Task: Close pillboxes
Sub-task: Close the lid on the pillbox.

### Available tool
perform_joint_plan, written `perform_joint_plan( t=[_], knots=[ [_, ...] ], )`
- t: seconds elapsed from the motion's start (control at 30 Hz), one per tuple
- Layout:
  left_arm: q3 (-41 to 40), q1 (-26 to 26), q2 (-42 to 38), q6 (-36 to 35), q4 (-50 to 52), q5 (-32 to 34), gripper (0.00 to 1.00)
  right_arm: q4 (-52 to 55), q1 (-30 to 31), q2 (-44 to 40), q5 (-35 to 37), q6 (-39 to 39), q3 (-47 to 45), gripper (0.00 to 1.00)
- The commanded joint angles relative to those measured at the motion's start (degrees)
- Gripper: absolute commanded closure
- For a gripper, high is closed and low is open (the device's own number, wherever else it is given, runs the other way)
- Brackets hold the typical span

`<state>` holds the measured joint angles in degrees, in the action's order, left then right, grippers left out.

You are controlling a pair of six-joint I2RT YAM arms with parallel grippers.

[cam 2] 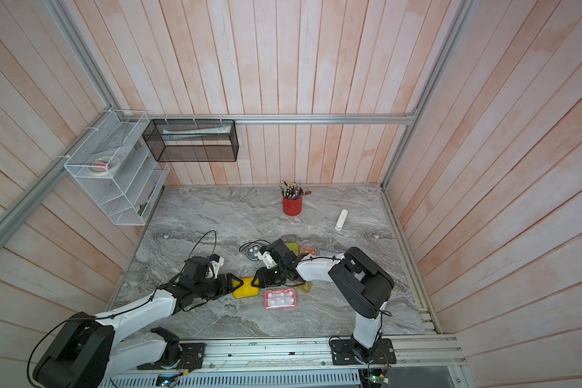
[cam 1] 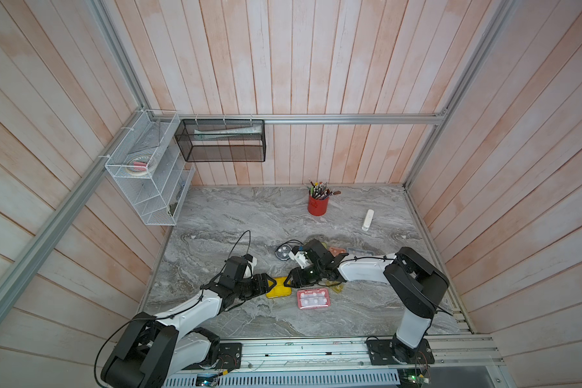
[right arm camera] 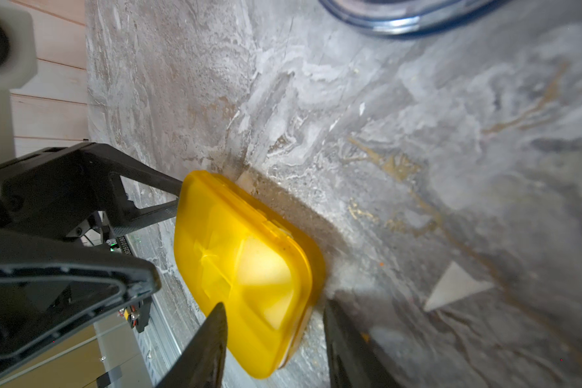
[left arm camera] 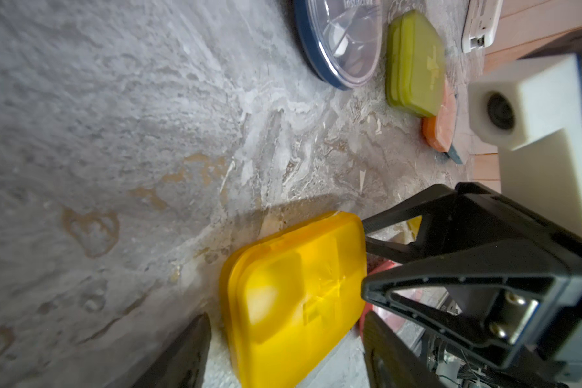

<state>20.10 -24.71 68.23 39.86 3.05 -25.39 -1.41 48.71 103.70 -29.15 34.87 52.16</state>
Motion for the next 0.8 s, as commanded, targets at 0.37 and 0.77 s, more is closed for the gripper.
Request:
perform_joint_plan(
  t=[0.37,0.77],
  knots=[
    [-0.6,-3.4,5.1,-0.8,10.7,9.0,0.26,7.5,1.7,0.7,7.8,-2.9,2.0,0.48],
    [-1.6,-5.9,4.6,1.9,12.3,11.8,0.28,10.6,2.6,1.0,10.7,-4.4,3.5,0.46]
  ],
)
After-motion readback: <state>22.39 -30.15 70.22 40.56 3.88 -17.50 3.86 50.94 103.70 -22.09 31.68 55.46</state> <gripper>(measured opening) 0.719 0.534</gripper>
